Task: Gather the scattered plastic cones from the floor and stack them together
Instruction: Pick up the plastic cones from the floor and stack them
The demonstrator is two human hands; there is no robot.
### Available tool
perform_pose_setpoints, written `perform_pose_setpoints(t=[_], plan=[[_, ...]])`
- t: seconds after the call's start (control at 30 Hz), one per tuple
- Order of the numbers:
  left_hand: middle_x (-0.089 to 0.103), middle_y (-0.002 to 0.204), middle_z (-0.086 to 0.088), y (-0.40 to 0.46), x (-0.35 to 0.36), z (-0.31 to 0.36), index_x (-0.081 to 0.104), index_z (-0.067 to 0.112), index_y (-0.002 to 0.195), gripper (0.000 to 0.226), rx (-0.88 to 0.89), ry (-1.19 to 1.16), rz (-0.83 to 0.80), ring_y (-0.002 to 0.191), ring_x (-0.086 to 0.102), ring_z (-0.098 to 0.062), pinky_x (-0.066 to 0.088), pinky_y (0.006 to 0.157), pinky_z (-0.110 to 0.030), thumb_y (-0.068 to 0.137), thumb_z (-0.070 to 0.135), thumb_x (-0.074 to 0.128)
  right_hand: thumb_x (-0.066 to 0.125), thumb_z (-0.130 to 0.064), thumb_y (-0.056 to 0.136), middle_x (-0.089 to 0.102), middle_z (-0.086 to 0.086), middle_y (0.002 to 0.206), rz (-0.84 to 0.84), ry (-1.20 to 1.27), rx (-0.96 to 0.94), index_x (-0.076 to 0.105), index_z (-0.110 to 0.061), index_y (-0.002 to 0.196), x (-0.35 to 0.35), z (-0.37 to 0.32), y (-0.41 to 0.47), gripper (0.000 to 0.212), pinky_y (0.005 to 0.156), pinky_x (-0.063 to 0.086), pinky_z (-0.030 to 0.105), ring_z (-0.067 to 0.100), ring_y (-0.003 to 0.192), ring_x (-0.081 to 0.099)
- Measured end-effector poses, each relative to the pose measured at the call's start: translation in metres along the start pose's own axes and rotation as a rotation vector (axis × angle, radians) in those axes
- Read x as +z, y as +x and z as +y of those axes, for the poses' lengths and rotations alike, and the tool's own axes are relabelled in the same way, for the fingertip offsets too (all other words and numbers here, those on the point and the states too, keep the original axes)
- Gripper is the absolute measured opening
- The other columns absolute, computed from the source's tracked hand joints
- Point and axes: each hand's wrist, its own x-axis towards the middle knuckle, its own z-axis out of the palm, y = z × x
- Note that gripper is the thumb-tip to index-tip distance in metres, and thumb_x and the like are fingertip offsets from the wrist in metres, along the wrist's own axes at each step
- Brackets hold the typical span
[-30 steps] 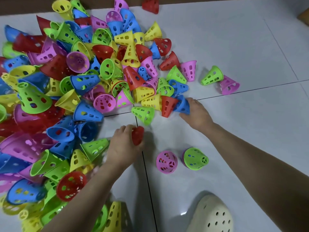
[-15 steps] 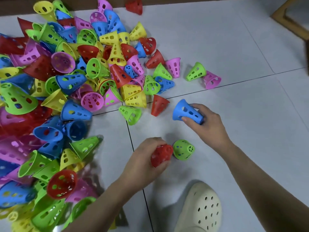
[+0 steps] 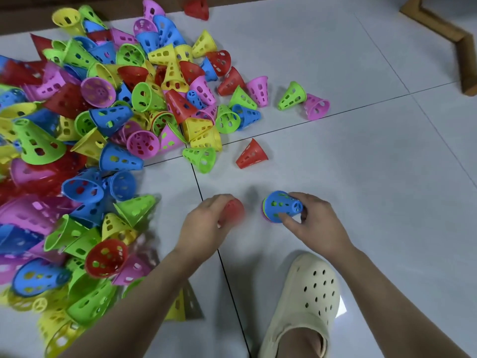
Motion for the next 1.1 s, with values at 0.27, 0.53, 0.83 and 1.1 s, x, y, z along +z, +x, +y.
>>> perform_pose_setpoints(t=[0.27,0.53,0.83,1.1], plan=[[0.055,0.132,0.011,0.0,-0.024,-0.026,0.05,0.029,0.14,0.057,-0.015,-0.116,-0.08,0.119,0.055,-0.008,0.047,0.101,-0.034,0.095,0.064,0.045,0.077,-0.033,0.084,0.052,-0.02,0.073,-0.19,0.054,-0.004,0.066,-0.028,0.123,0.018,-0.004,0.029,0.041,0.066,0.04,0.017,0.0,0.066,0.054],[0.041,0.147,-0.01,0.079,-0.05,-0.063,0.048,0.012,0.143,0.061,-0.03,0.064,0.072,0.139,0.036,-0.027,0.028,0.119,-0.038,0.084,-0.001,0.057,0.069,-0.018,0.082,0.061,-0.008,0.099,-0.382,-0.124,-0.281,0.059,-0.018,0.131,0.007,-0.01,0.065,0.05,0.092,0.045,0.021,0.006,0.095,0.053],[0.049,0.141,-0.01,0.113,-0.04,-0.072,0.039,0.015,0.149,0.072,-0.063,0.449,-0.148,0.132,0.043,-0.033,0.031,0.109,-0.044,0.088,0.037,0.07,0.062,-0.046,0.093,0.052,0.004,0.133,-0.432,-0.492,-0.299,0.053,-0.016,0.139,0.038,-0.028,0.132,0.056,0.105,0.038,0.04,0.025,0.125,0.044],[0.067,0.112,-0.016,0.086,-0.046,-0.063,0.053,0.009,0.126,0.055,-0.142,0.377,-0.126,0.101,0.062,-0.038,0.042,0.079,-0.04,0.094,0.053,0.059,0.067,-0.05,0.087,0.062,0.0,0.101,-0.449,-0.41,-0.128,0.063,-0.018,0.103,0.037,-0.011,0.145,0.036,0.091,0.044,0.037,0.023,0.102,0.056]])
